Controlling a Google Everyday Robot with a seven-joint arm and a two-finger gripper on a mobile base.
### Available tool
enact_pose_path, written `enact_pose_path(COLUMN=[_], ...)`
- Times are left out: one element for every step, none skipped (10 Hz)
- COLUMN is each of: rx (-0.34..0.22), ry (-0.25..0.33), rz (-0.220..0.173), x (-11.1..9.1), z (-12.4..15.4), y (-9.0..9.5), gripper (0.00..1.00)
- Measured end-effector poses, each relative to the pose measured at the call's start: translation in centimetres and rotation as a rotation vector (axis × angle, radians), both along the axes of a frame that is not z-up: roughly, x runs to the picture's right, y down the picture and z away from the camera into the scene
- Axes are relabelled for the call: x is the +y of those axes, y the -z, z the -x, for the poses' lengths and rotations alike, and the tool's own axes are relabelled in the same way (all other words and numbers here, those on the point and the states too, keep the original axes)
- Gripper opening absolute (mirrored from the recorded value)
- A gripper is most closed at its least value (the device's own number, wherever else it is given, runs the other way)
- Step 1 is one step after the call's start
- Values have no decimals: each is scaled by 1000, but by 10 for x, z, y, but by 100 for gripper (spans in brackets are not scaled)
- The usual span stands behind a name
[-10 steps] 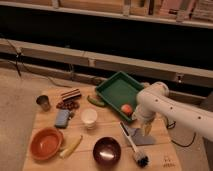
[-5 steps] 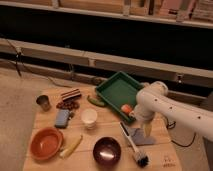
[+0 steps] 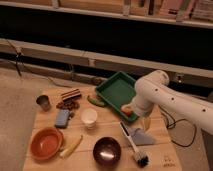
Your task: Wipe table surface with brush
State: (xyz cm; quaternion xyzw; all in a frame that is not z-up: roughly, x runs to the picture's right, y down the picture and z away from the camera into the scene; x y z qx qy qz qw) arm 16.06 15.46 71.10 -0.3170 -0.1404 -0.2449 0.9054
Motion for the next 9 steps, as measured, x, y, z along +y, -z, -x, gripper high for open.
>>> enact_pose_path(rx=[-29, -74, -105, -151, -177, -207, -239, -265, -292], ry=[13, 30, 42, 61, 67, 70, 76, 88, 110], rz=[18, 43, 58, 81, 88, 100, 110, 120, 128], x=[4, 15, 24, 40, 50, 60, 68, 72, 77], z=[0, 0, 0, -1, 0, 1, 2, 4, 10], y=[-1, -8, -14, -24, -32, -36, -36, -30, -25], gripper=[80, 80, 80, 80, 80, 80, 80, 80, 80])
